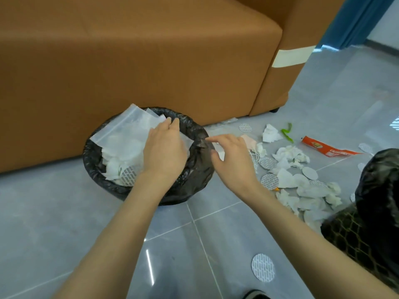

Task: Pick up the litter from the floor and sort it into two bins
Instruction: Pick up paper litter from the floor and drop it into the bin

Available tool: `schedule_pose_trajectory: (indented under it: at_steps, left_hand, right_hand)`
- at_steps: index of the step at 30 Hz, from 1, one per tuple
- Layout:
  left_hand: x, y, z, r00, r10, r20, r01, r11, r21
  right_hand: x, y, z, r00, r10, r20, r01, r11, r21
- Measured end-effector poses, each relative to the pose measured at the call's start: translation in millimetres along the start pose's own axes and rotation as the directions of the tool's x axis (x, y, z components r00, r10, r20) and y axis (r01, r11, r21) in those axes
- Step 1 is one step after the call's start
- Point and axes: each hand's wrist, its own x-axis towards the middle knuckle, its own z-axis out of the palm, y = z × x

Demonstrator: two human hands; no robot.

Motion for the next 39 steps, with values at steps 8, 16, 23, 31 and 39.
schedule_pose_trajectory:
  at_steps: [8, 16, 23, 31, 39]
  left_hand:
    - [-21.7, 77.2, 42.8, 0.98, 0.197, -0.035, -0.2, 0.962, -0.184]
    - [-51.1, 97.1, 129.2, 0.925, 0.277, 0.261, -0.219, 0.948, -0.231]
    - [-85.5, 93.4, 194.8, 0.713, 0.336, 0.615, -0.272, 0.941, -0.199]
    - [-122.9, 92.7, 228.1, 0.532, 0.351, 0.771, -0.373, 0.914, -0.158]
    - [-127.3, 95.5, 239.2, 0.551, 0.324, 0.769, -0.352, 0.926, -0.138]
  right_hand:
    - [-72.5, 74.5, -21.1, 0.961, 0.265, 0.082, -0.267, 0.963, 0.014]
    - [-168.0, 143.5, -23.2, 0.77, 0.543, 0.335, -0.542, 0.834, -0.106]
    - [-209.4, 171.5, -23.3, 0.686, 0.649, 0.328, -0.634, 0.755, -0.168]
    - [-239.3, 186.8, -30.5, 0.699, 0.686, 0.202, -0.67, 0.727, -0.149]
    - [-232.2, 194.5, -24.3, 0.709, 0.639, 0.297, -0.606, 0.768, -0.207]
